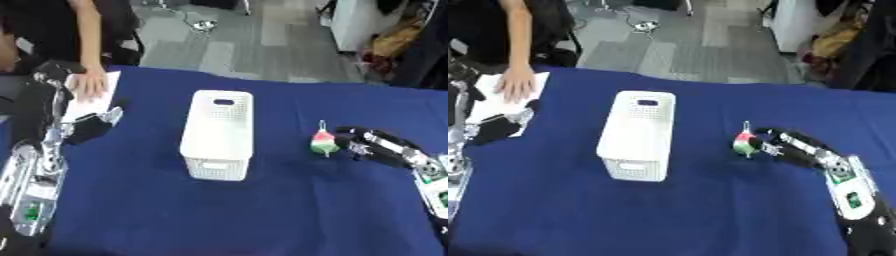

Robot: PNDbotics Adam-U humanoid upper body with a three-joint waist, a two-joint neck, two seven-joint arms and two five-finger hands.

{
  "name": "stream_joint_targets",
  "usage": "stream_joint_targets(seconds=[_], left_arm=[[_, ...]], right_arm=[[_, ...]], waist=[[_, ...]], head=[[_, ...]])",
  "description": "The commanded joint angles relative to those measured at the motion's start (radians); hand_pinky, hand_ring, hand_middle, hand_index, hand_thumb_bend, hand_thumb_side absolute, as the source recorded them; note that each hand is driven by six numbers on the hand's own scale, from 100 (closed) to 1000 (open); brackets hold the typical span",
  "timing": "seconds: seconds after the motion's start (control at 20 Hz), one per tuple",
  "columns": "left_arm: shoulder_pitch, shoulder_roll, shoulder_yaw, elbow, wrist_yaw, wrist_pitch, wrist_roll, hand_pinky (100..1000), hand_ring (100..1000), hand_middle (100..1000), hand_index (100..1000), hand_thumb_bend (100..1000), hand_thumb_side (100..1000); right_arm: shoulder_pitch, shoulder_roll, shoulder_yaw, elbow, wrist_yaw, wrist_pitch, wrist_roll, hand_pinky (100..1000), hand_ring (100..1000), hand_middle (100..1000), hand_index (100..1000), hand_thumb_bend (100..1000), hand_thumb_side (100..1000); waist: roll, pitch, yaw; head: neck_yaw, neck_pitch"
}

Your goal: Pick up objects on the table and place them in the box.

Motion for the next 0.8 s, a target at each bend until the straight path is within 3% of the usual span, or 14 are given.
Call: stream_joint_targets(seconds=[0.05, 0.1, 0.15, 0.25, 0.3, 0.35, 0.4, 0.45, 0.5, 0.6, 0.65, 0.8], left_arm=[[-0.017, 0.006, 0.007, -0.021, 0.000, 0.001, 0.002, 100, 455, 686, 730, 506, 465], [-0.017, 0.006, 0.007, -0.021, 0.000, 0.002, 0.003, 100, 455, 686, 731, 507, 466], [-0.016, 0.006, 0.007, -0.021, -0.001, 0.002, 0.003, 100, 455, 684, 728, 502, 461], [-0.015, 0.006, 0.008, -0.020, 0.000, 0.004, 0.004, 100, 455, 684, 728, 502, 461], [-0.014, 0.007, 0.008, -0.020, 0.000, 0.004, 0.004, 100, 455, 685, 729, 503, 461], [-0.010, 0.010, 0.008, -0.018, -0.001, 0.004, 0.003, 100, 455, 685, 729, 503, 460], [-0.009, 0.011, 0.008, -0.018, -0.002, 0.005, 0.003, 100, 455, 685, 729, 503, 460], [-0.005, 0.014, 0.007, -0.016, -0.002, 0.005, 0.002, 100, 454, 685, 729, 513, 461], [-0.003, 0.016, 0.007, -0.016, -0.003, 0.005, 0.002, 100, 454, 685, 730, 503, 457], [0.001, 0.019, 0.006, -0.013, -0.006, 0.007, -0.003, 100, 454, 685, 730, 503, 456], [0.001, 0.019, 0.006, -0.013, -0.008, 0.008, -0.005, 100, 453, 686, 730, 504, 454], [0.001, 0.015, 0.008, -0.013, -0.012, 0.011, -0.007, 100, 453, 686, 730, 504, 453]], right_arm=[[0.003, -0.005, -0.015, -0.044, 0.010, 0.016, 0.014, 611, 691, 760, 882, 548, 1000], [0.007, -0.004, -0.018, -0.059, 0.012, 0.020, 0.023, 642, 749, 821, 932, 524, 1000], [0.004, -0.009, -0.018, -0.072, 0.007, 0.022, 0.028, 609, 680, 747, 864, 562, 1000], [0.005, -0.027, -0.017, -0.104, -0.027, 0.031, 0.046, 608, 679, 746, 863, 558, 1000], [-0.006, -0.040, -0.013, -0.123, -0.046, 0.030, 0.052, 633, 693, 749, 849, 665, 1000], [-0.049, -0.090, 0.001, -0.158, -0.123, 0.016, 0.043, 629, 708, 762, 852, 704, 1000], [-0.058, -0.118, 0.012, -0.168, -0.184, 0.019, 0.040, 632, 698, 753, 851, 665, 1000], [-0.095, -0.152, 0.014, -0.191, -0.248, 0.018, 0.021, 636, 731, 788, 862, 776, 1000], [-0.121, -0.183, 0.019, -0.205, -0.312, 0.024, -0.004, 642, 740, 801, 873, 671, 1000], [-0.168, -0.213, 0.019, -0.235, -0.405, 0.044, -0.051, 647, 745, 810, 883, 673, 1000], [-0.177, -0.217, 0.019, -0.244, -0.444, 0.064, -0.061, 700, 802, 890, 965, 682, 1000], [-0.160, -0.152, -0.007, -0.298, -0.507, 0.167, -0.040, 738, 844, 939, 1000, 686, 1000]], waist=[[0.003, -0.007, 0.000], [0.004, -0.007, 0.000], [0.003, -0.007, 0.000], [0.003, -0.007, -0.001], [0.002, -0.009, 0.000], [-0.001, -0.015, -0.001], [-0.001, -0.016, -0.001], [-0.003, -0.021, -0.002], [-0.004, -0.024, -0.003], [-0.006, -0.030, -0.004], [-0.006, -0.030, -0.004], [-0.002, -0.028, -0.005]], head=[[0.004, 0.000], [0.005, 0.000], [0.008, 0.000], [0.012, 0.000], [0.014, 0.000], [0.018, 0.000], [0.019, 0.000], [0.023, 0.000], [0.024, 0.000], [0.020, 0.000], [0.019, 0.000], [0.021, 0.000]])
